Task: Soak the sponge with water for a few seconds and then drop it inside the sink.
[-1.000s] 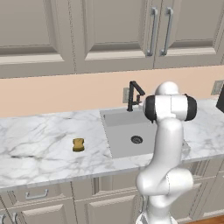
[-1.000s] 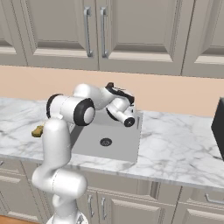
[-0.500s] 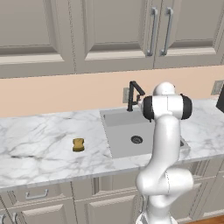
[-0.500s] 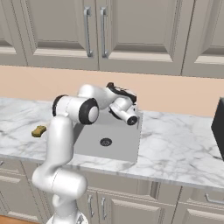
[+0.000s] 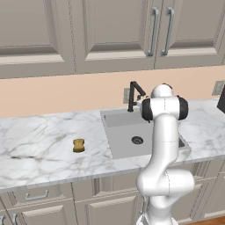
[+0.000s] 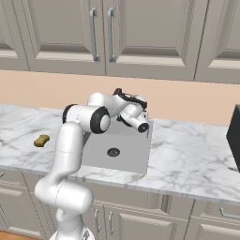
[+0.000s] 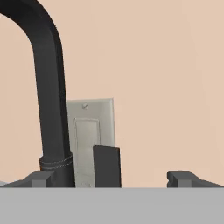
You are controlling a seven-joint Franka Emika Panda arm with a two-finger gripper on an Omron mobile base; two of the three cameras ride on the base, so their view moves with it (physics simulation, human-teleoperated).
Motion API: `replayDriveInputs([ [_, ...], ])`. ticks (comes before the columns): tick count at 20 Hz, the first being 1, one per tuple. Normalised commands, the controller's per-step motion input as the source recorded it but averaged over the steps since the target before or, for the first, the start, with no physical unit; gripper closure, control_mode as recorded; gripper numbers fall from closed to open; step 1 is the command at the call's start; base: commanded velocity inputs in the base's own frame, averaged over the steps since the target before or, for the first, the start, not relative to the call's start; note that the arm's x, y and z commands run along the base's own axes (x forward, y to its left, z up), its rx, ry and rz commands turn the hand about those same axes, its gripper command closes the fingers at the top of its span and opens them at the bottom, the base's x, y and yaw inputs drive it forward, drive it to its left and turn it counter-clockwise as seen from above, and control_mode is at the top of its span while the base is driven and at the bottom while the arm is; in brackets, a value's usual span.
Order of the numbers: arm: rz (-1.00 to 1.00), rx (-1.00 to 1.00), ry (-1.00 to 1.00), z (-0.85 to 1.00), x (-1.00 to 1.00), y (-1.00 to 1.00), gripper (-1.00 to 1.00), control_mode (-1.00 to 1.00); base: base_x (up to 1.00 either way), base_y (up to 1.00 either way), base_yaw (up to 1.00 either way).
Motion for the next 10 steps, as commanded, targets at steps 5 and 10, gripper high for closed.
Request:
replayDriveInputs([
  [5, 0.00, 0.00, 0.00, -0.10, 0.24, 0.00, -1.00, -1.00, 0.00, 0.00, 0.00],
  [10, 0.00, 0.00, 0.00, -0.01, 0.07, 0.04, -1.00, -1.00, 0.00, 0.00, 0.00],
])
